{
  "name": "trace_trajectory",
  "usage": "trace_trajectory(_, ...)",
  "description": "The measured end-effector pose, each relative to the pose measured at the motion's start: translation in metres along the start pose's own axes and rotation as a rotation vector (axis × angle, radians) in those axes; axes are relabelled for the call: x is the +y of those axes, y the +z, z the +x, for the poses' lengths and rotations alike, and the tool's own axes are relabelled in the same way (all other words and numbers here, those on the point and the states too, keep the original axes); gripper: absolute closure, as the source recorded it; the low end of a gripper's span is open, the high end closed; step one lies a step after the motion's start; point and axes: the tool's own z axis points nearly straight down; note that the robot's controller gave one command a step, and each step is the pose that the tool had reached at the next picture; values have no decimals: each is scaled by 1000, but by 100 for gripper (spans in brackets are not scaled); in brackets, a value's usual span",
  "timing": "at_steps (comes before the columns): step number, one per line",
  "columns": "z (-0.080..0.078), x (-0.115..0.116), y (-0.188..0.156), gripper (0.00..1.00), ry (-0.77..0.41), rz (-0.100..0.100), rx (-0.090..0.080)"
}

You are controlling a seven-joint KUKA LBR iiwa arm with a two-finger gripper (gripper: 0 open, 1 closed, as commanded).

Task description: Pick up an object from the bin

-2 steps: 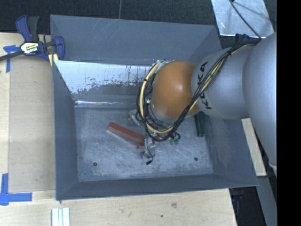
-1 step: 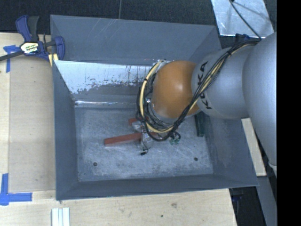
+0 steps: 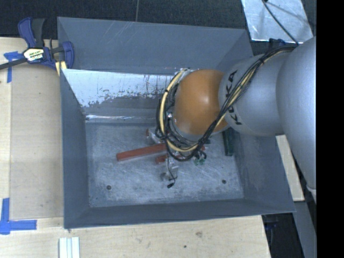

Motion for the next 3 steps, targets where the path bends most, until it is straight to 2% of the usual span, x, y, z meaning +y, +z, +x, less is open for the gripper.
trace_trajectory(1,0,0,0,100,1,0,-1)
trace_trajectory(2,-23,-12,0,100,-604,0,-2)
trace_trajectory(3,7,-25,-4,100,-1325,-4,4)
